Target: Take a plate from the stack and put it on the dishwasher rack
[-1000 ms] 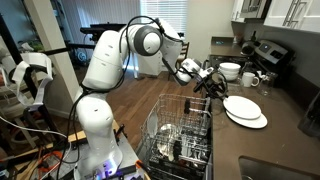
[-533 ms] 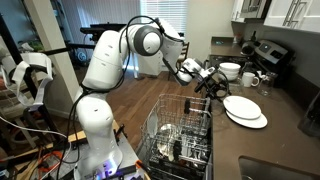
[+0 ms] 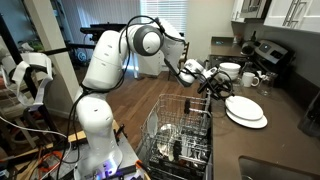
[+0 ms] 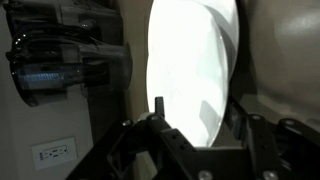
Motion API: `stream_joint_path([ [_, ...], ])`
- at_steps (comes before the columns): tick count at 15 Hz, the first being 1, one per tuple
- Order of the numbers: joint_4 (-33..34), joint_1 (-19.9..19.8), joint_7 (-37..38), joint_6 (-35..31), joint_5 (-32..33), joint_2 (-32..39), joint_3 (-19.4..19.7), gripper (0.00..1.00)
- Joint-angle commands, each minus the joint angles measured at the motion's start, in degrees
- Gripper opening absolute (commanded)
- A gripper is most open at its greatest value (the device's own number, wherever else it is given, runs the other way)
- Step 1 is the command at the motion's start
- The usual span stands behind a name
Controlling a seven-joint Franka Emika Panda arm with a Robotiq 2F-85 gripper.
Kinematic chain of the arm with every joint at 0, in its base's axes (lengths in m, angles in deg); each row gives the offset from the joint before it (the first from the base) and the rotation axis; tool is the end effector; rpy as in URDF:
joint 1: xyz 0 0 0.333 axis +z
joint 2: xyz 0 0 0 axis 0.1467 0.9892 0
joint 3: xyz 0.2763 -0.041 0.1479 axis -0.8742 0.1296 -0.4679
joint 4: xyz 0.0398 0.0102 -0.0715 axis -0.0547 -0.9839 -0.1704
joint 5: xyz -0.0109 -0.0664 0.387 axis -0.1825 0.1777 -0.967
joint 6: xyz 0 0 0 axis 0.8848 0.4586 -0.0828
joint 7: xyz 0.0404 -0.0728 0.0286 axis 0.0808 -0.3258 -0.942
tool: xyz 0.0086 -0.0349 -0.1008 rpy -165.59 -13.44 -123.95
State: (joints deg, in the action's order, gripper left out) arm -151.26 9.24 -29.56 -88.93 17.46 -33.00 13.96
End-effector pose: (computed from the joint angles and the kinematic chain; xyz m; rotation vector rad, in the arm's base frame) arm 0.6674 -0.0638 0.2973 2.0139 0.3355 0.1827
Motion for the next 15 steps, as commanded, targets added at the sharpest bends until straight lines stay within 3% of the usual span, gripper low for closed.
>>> stream_joint_path([
  [1, 0.41, -0.25, -0.21, -0.70, 1.34, -0.01, -0.08, 0.31],
  [6, 0.30, 0.19, -0.51, -0.13, 1.27, -0.25, -0.37, 0.02],
  [12, -0.14, 0.60, -0.53, 1.14, 0.79, -0.63, -0.66, 0.01],
  [15, -0.52, 1.65, -0.82, 4.81, -0.02, -1.20, -0.81, 0.01],
])
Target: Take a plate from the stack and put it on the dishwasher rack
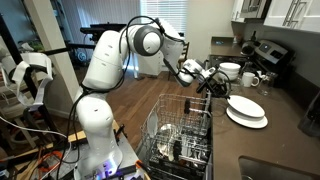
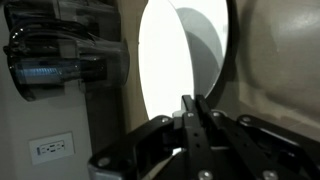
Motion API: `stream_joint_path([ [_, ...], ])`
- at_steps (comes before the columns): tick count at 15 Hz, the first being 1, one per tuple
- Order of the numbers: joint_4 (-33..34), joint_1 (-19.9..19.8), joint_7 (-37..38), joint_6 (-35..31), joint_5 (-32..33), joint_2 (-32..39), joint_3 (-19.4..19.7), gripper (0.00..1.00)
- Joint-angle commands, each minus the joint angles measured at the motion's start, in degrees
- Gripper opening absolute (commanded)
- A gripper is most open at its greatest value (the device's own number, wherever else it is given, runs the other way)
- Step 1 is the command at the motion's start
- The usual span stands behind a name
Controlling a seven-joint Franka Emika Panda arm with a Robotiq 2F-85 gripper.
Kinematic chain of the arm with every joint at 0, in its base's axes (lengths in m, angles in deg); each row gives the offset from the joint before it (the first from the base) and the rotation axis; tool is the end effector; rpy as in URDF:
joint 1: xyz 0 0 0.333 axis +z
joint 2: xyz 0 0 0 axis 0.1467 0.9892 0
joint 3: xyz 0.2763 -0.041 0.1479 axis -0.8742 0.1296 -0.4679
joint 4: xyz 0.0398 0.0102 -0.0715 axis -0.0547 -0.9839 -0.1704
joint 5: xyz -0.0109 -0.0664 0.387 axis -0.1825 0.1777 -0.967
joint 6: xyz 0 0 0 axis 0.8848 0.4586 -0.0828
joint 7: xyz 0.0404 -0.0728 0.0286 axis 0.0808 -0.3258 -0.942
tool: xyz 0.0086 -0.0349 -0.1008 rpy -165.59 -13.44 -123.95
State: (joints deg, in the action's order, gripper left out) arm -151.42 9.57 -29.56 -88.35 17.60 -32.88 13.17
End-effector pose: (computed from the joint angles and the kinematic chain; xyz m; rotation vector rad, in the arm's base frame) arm 0.6672 -0.0529 0.2944 2.0120 0.3518 0.1827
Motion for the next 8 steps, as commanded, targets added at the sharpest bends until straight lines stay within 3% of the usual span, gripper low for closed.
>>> stream_joint_path([
  [1, -0.40, 1.66, -0.65, 5.47, -0.04, -1.40, -0.10, 0.01],
  [8, -0.28, 5.52, -0.50, 16.25, 0.98, -1.85, -1.63, 0.02],
])
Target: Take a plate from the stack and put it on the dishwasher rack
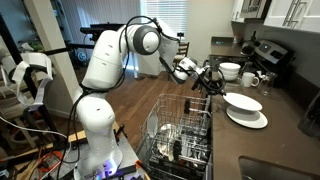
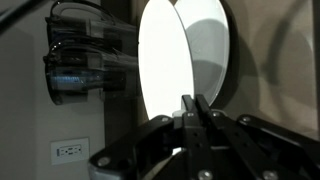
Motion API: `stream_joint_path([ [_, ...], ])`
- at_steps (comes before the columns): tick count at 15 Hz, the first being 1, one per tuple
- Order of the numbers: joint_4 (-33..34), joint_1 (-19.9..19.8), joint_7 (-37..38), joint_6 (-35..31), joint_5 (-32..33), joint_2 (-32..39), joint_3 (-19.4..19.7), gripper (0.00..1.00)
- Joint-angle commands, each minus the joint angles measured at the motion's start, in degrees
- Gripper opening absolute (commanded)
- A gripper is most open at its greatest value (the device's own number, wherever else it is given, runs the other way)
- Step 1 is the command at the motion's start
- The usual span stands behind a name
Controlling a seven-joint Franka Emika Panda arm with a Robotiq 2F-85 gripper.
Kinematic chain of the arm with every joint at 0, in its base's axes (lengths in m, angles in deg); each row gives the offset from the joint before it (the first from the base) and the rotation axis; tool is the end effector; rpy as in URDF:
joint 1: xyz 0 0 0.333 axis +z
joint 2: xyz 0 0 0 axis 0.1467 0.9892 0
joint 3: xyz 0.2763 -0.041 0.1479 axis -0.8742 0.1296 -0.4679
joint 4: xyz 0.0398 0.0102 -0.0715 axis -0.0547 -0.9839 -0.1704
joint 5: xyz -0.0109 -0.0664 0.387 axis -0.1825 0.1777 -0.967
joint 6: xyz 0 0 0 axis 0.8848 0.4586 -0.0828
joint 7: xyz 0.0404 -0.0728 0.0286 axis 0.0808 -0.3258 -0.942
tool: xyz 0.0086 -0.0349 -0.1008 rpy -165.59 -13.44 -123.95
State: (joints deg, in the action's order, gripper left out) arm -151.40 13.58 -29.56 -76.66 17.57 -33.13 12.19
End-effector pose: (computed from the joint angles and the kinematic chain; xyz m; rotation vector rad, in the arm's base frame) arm 0.6589 -0.0217 0.3009 1.9064 0.3045 0.0857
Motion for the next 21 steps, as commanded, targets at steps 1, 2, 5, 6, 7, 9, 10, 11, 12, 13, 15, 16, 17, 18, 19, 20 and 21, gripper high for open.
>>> stream_joint_path([
  [1, -0.26, 2.14, -0.42, 6.05, 1.23, -1.70, -0.92, 0.02],
  [2, -0.23, 2.72, -0.42, 7.30, 1.31, -1.80, -1.24, 0.02],
  [5, -0.92, 3.70, -1.03, 8.63, 1.93, -2.73, -2.41, 0.02],
  [6, 0.16, 2.54, -0.04, 6.91, 0.41, -0.67, -2.70, 0.05],
  [7, 0.16, 2.88, -0.04, 7.01, 0.46, -0.80, -2.94, 0.05],
  [9, 0.16, 3.11, -0.04, 7.05, 0.49, -0.91, -3.09, 0.05],
  [10, 0.16, 3.08, -0.04, 7.06, 0.50, -0.91, -3.07, 0.05],
  [11, 0.16, 3.05, -0.04, 7.06, 0.52, -0.91, -3.05, 0.02],
  [12, 0.16, 3.51, 0.50, 8.31, 0.16, -0.80, -3.11, 0.02],
  [13, 0.13, 3.90, 1.11, 9.21, -0.18, -0.51, -3.23, 0.02],
  [15, 0.01, 4.74, 2.21, 10.71, -0.64, 0.02, -3.66, 0.02],
  [16, 0.06, 5.05, 2.65, 11.38, -0.88, 0.30, -3.96, 0.02],
  [17, 0.09, 5.64, 3.44, 12.72, -0.81, 0.58, -4.22, 0.02],
  [18, 0.21, 6.09, 4.09, 13.87, -0.79, 0.89, -4.52, 0.02],
  [19, 0.30, 6.76, 4.83, 15.49, -0.62, 1.19, -4.78, 0.02],
  [20, 0.35, 7.30, 5.58, 16.92, -0.51, 1.44, -5.07, 0.02],
  [21, 0.33, 7.80, 6.20, 18.44, -0.52, 1.55, -5.35, 0.02],
])
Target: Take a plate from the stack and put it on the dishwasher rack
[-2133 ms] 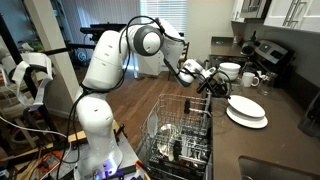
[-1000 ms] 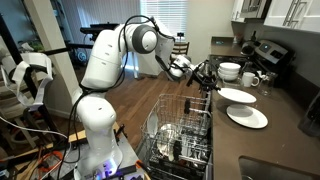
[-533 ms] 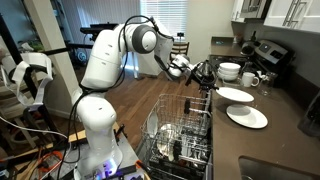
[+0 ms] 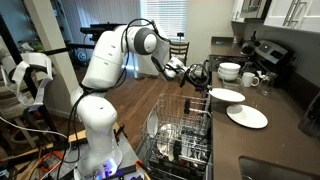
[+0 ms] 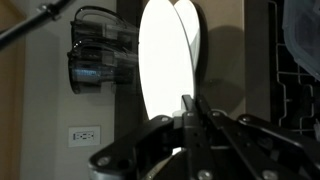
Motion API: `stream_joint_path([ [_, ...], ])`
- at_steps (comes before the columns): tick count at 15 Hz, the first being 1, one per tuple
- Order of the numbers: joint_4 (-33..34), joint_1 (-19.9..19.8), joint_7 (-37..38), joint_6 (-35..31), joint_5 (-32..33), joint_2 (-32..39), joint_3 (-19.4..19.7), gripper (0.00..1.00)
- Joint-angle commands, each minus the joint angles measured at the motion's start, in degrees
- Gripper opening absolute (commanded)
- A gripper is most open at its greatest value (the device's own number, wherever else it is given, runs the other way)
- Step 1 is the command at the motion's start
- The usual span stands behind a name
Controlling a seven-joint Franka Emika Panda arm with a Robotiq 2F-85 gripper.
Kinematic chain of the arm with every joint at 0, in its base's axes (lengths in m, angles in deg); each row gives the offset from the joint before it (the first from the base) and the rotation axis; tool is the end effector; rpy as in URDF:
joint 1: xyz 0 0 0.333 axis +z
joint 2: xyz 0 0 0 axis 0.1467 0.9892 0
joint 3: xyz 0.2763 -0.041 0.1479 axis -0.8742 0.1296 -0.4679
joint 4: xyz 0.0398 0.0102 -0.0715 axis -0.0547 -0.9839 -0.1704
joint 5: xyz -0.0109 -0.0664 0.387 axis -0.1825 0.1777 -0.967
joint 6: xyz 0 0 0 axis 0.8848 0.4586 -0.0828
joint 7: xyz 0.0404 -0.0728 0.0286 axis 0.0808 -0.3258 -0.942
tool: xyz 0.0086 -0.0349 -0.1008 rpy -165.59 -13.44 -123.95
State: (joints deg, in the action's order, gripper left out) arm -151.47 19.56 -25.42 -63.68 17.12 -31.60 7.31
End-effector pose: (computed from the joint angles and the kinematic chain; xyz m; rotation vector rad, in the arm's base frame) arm 0.6391 0.0687 0.2879 1.8167 0.2815 0.0675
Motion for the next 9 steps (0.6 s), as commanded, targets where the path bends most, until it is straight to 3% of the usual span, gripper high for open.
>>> stream_joint_path([
  [1, 0.37, 2.36, 2.66, 6.75, 0.01, 0.16, -0.74, 0.02],
  [5, -0.22, 3.91, 4.66, 10.47, -0.52, -0.16, -2.34, 0.02],
  [9, -1.84, 4.19, 6.55, 8.62, -0.47, -1.83, -4.25, 0.02],
])
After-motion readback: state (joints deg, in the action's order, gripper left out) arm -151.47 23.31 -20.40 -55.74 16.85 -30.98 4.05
